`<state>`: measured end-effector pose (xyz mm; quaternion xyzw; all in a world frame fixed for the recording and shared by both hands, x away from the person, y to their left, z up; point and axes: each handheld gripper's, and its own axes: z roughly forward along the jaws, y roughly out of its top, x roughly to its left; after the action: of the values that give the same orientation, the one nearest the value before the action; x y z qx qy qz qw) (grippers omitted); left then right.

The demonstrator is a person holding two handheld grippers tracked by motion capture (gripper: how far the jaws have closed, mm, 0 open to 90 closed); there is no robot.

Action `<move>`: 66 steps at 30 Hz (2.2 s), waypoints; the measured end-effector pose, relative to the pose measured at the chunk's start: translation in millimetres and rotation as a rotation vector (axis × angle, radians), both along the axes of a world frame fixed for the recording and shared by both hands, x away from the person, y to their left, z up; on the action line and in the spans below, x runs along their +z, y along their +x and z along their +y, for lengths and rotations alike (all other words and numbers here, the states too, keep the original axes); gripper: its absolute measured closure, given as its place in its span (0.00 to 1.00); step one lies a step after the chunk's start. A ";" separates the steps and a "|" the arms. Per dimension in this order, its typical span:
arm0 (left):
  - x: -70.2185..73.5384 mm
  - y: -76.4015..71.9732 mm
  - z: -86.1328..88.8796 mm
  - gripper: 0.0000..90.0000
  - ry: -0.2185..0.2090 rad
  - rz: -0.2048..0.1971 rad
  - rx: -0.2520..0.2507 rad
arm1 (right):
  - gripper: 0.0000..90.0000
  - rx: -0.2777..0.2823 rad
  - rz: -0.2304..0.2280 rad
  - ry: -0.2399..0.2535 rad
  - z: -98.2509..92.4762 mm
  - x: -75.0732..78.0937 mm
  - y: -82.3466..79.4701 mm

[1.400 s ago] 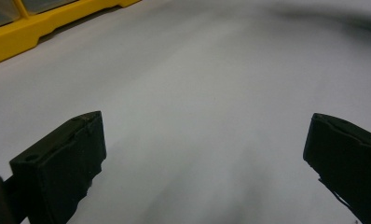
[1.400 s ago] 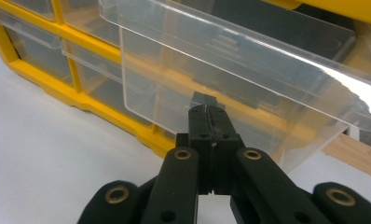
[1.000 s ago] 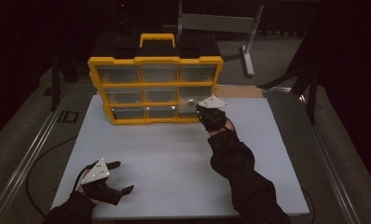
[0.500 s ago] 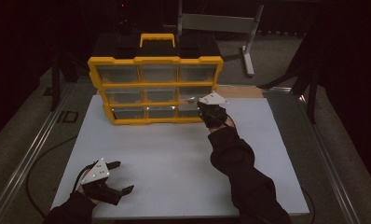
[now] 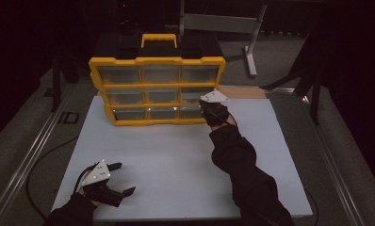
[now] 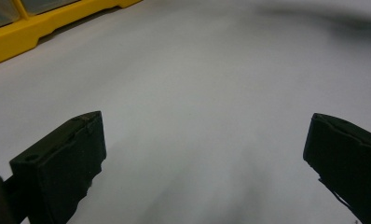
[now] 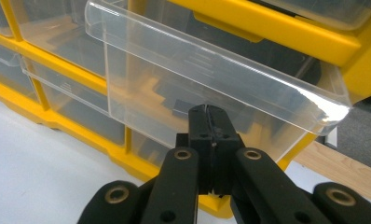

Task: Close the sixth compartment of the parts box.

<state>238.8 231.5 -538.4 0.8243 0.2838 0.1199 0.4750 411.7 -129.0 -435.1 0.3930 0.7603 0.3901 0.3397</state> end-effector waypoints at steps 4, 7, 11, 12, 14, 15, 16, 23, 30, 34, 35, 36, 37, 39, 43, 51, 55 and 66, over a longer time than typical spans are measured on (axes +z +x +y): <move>0.1 0.1 0.3 0.00 0.000 0.000 0.001 | 1.00 -0.004 -0.003 -0.004 0.1 0.0 2.0; 0.0 0.2 0.2 0.00 -0.001 0.001 -0.001 | 1.00 -0.006 -0.002 -0.004 0.1 0.2 3.4; 0.2 0.1 0.3 0.00 -0.001 0.000 -0.004 | 1.00 -0.014 -0.002 -0.003 0.3 1.2 5.7; 0.2 0.0 0.2 0.00 -0.002 0.000 -0.003 | 1.00 -0.015 -0.002 -0.007 0.2 1.4 6.2; 0.3 0.1 0.4 0.00 -0.003 0.001 -0.003 | 1.00 -0.019 -0.001 -0.007 0.5 1.7 7.4; 0.4 0.1 0.5 0.00 -0.002 0.000 -0.003 | 1.00 -0.019 -0.001 -0.009 0.7 1.8 8.0; 0.4 0.0 0.5 0.00 -0.002 0.000 -0.003 | 1.00 -0.021 -0.001 -0.010 1.2 1.8 8.7; 0.4 0.1 0.4 0.00 -0.005 0.001 -0.003 | 1.00 -0.027 -0.004 -0.010 1.9 2.9 13.0; 0.5 0.0 0.5 0.00 -0.005 0.001 -0.002 | 1.00 -0.035 -0.004 -0.010 1.2 2.1 16.3; 0.4 0.0 0.4 0.00 -0.005 0.000 -0.002 | 1.00 -0.038 -0.006 -0.015 0.6 1.8 18.8; 0.5 0.1 0.5 0.00 -0.005 0.000 -0.003 | 1.00 -0.040 -0.005 -0.014 0.7 1.7 19.5; 0.5 0.0 0.4 0.00 -0.005 0.000 -0.003 | 1.00 -0.043 -0.002 -0.015 0.7 1.6 20.2; 0.5 0.0 0.5 0.00 -0.005 0.000 -0.003 | 1.00 -0.045 -0.004 -0.017 0.6 1.6 21.1; 0.4 0.0 0.5 0.00 -0.005 0.000 -0.003 | 1.00 -0.047 -0.002 -0.016 0.9 1.5 22.1; 0.3 0.1 0.4 0.00 -0.005 0.001 -0.003 | 1.00 -0.047 -0.001 -0.022 1.5 1.9 24.7; 0.0 0.3 0.7 0.00 -0.007 0.003 -0.005 | 1.00 -0.055 0.001 -0.026 2.9 1.7 28.5; -0.1 0.4 0.7 0.00 -0.008 0.002 -0.004 | 1.00 -0.054 0.001 -0.027 2.6 1.6 29.6; -0.5 0.5 0.5 0.00 -0.009 0.005 -0.005 | 1.00 -0.055 0.001 -0.034 3.2 2.0 31.3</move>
<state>239.3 232.0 -538.9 0.8233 0.2833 0.1154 0.4781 442.9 -125.8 -433.1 0.4081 0.7559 0.3674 0.3564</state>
